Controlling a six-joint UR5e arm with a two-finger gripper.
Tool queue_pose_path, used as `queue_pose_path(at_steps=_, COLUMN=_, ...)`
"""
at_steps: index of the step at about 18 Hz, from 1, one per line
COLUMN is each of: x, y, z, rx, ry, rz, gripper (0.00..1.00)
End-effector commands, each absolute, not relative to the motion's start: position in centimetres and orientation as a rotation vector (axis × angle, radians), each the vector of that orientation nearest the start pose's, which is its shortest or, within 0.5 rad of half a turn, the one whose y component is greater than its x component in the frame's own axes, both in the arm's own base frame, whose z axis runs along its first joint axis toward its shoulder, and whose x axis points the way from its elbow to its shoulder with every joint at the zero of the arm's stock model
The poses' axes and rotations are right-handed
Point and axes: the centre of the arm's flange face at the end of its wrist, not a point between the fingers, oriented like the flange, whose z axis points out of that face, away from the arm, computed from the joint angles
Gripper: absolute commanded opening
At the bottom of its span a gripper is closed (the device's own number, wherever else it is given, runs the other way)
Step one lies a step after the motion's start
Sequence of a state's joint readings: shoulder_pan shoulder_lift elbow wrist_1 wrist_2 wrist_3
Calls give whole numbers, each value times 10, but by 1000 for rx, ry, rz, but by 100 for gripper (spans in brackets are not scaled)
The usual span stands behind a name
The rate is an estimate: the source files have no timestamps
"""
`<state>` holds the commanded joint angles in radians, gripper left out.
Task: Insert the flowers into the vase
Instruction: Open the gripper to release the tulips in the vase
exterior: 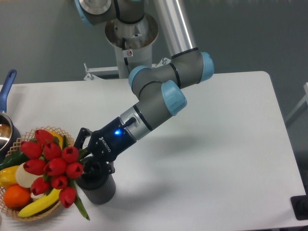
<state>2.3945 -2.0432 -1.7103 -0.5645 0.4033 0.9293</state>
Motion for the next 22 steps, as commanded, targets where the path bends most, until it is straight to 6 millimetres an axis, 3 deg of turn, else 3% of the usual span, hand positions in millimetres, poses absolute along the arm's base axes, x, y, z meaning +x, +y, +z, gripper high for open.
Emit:
queue_pose_path(at_steps=3, x=-300, y=579, z=299, rx=-1949, ry=390, rz=-519, gripper=41)
queue_pose_path(at_steps=5, x=-301, y=569, z=289, rx=-1951, ry=393, rz=-512, gripper=59)
queue_pose_path(at_steps=6, x=-303, y=564, z=286, rx=-1955, ry=382, rz=-515, gripper=74)
queue_pose_path(at_steps=10, x=-307, y=544, z=286, rx=-1964, ry=342, rz=-509, gripper=98)
queue_pose_path(at_steps=22, x=-322, y=515, z=285, rx=-1975, ry=273, rz=-493, gripper=100)
